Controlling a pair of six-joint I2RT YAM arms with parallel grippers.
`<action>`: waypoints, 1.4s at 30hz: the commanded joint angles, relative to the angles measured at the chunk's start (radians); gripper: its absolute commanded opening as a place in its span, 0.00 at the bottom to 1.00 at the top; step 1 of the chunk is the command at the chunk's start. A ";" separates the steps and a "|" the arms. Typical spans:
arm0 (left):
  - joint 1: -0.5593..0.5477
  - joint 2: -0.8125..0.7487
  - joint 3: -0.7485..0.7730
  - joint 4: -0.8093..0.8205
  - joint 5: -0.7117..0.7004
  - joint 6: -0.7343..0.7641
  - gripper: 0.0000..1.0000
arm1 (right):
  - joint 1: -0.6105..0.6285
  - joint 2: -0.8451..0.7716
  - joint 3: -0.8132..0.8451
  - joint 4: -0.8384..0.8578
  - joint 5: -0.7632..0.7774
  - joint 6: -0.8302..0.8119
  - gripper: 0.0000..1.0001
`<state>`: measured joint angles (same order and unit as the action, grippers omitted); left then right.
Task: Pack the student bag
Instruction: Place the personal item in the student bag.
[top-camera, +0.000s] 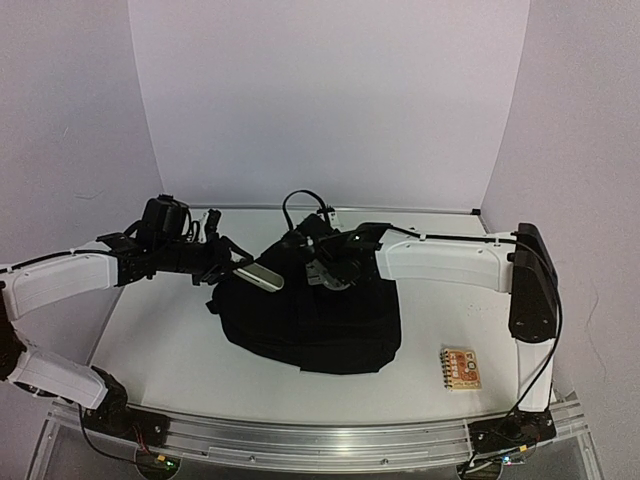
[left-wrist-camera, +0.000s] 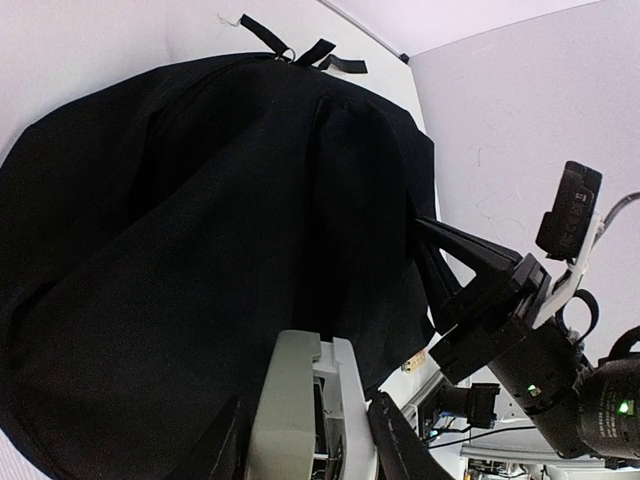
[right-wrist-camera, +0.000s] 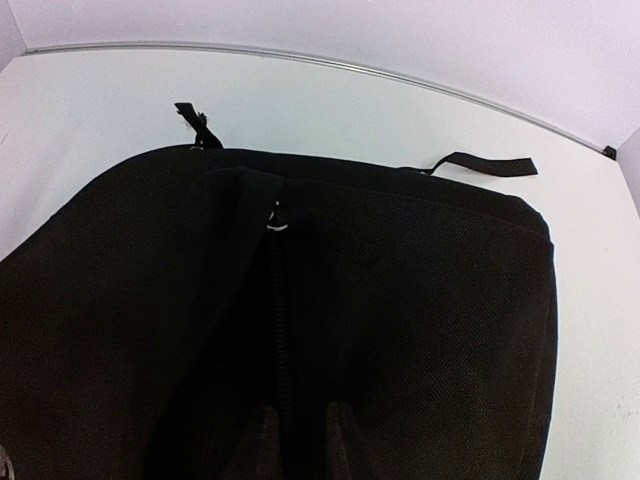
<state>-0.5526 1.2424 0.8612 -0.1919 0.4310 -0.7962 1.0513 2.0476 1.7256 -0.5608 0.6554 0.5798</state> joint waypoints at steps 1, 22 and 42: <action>0.004 0.058 0.067 0.140 0.065 -0.036 0.00 | -0.012 -0.072 0.020 -0.030 0.024 0.034 0.00; -0.156 0.358 0.274 0.391 -0.094 -0.071 0.00 | -0.123 -0.266 -0.210 0.227 -0.368 0.059 0.00; -0.279 0.553 0.402 0.276 -0.124 -0.021 0.12 | -0.146 -0.320 -0.215 0.277 -0.439 0.070 0.00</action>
<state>-0.8077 1.7784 1.2117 0.0952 0.2603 -0.8355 0.9156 1.8023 1.5028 -0.3434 0.2155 0.6359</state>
